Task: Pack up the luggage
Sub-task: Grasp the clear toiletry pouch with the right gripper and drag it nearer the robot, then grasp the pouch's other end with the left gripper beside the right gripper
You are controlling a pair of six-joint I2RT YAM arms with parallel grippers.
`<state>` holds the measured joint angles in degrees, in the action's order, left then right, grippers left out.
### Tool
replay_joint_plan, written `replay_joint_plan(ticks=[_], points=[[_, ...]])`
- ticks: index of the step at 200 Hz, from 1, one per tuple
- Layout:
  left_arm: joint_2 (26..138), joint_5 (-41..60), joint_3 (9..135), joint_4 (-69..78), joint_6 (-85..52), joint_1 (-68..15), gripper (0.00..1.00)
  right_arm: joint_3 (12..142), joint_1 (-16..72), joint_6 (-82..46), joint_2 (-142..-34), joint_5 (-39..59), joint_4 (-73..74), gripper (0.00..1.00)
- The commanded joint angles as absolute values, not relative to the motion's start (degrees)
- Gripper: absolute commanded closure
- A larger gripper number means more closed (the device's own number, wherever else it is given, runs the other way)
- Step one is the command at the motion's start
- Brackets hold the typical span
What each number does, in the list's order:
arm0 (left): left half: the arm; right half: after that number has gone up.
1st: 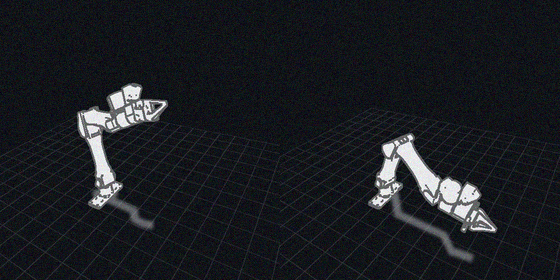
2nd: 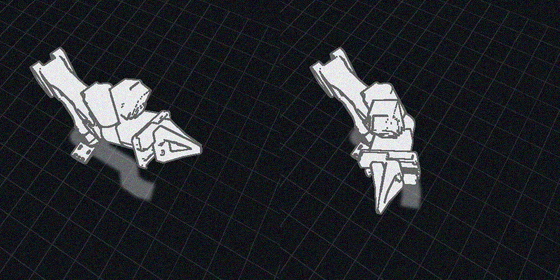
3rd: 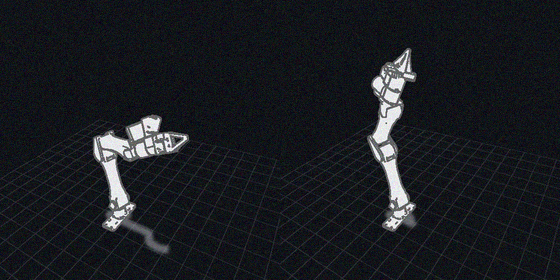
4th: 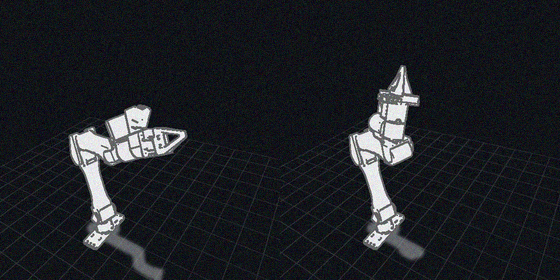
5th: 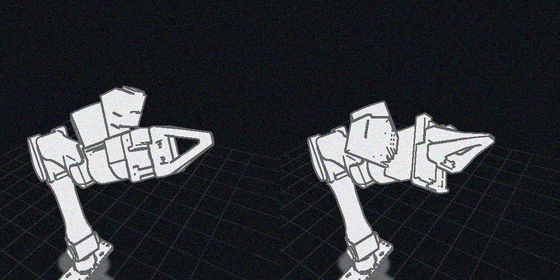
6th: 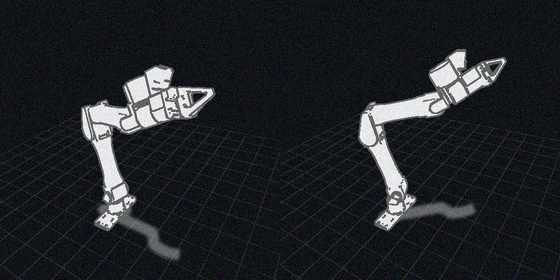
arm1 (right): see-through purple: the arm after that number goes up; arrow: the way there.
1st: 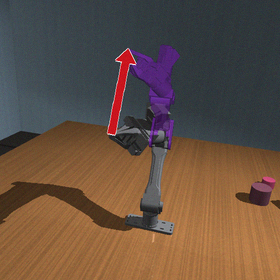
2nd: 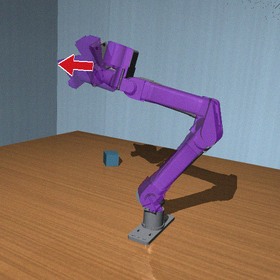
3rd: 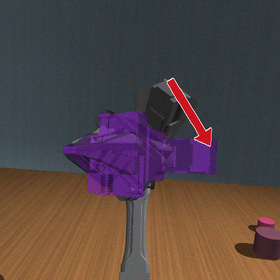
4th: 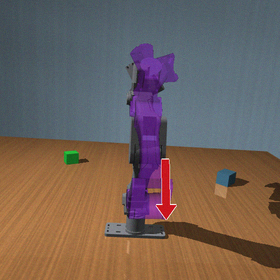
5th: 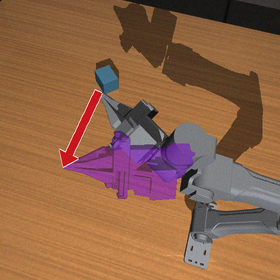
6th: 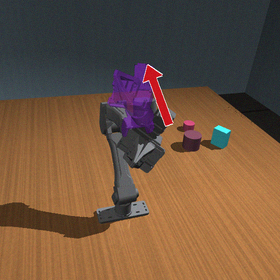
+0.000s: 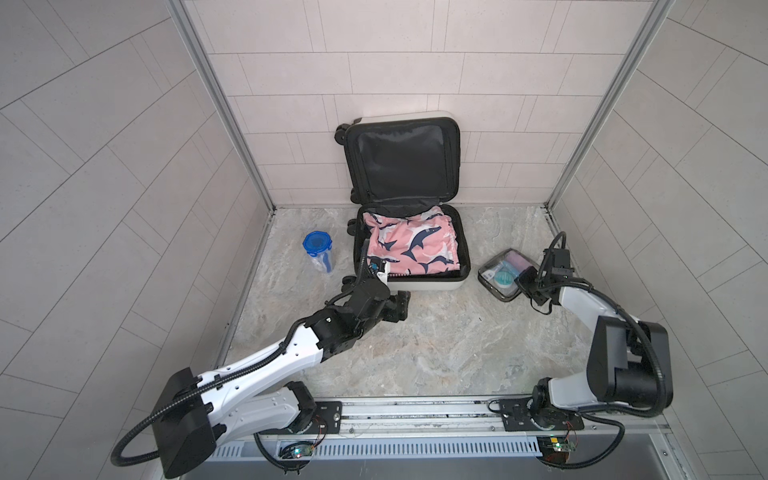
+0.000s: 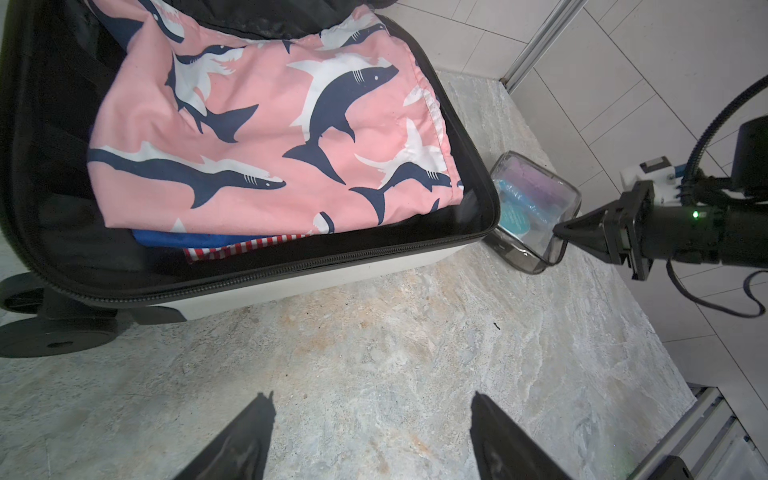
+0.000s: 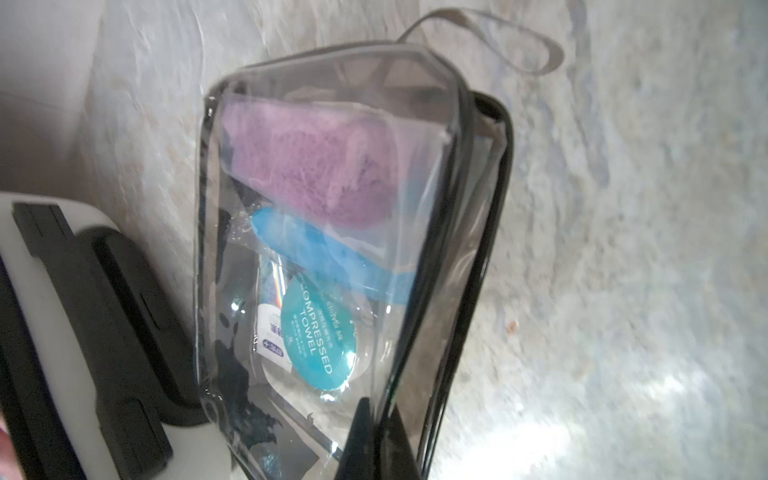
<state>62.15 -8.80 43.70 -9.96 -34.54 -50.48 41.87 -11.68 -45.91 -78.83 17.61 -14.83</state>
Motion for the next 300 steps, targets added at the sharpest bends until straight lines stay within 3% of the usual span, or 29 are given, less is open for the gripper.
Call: replay_joint_plan(ticks=[1, 61, 122, 167, 194, 216, 261, 300], points=[[63.14, -7.25, 45.89, -10.38, -35.25, -50.06, 0.20, 37.82, -9.37, -43.56, -72.43, 18.92, -19.54, 1.00], [66.31, -3.13, 46.16, -7.24, -36.24, -49.75, 0.20, 26.96, 2.20, -43.93, -58.65, 22.00, -27.41, 1.00], [72.36, 5.03, 45.17, -0.57, -38.09, -50.62, 0.20, 25.37, 17.09, -42.55, -55.72, 22.22, -32.99, 1.00], [80.14, 8.69, 45.70, 2.49, -41.00, -53.95, 0.20, 27.00, 21.23, -42.38, -57.69, 21.38, -32.00, 1.00], [84.51, 10.00, 45.00, 7.49, -44.10, -54.98, 0.23, 27.58, 21.26, -43.20, -56.00, 19.14, -32.01, 0.53], [87.28, 10.56, 45.48, 9.16, -44.82, -55.52, 0.26, 27.49, 21.12, -44.47, -54.00, 15.79, -33.42, 0.34], [92.80, 11.58, 46.64, 9.97, -44.79, -56.24, 0.36, 25.38, 21.01, -46.28, -52.95, 15.56, -29.38, 0.34], [96.16, 13.24, 48.13, 11.99, -44.94, -56.42, 0.44, 24.04, 21.01, -47.53, -55.05, 16.44, -25.37, 0.43]])
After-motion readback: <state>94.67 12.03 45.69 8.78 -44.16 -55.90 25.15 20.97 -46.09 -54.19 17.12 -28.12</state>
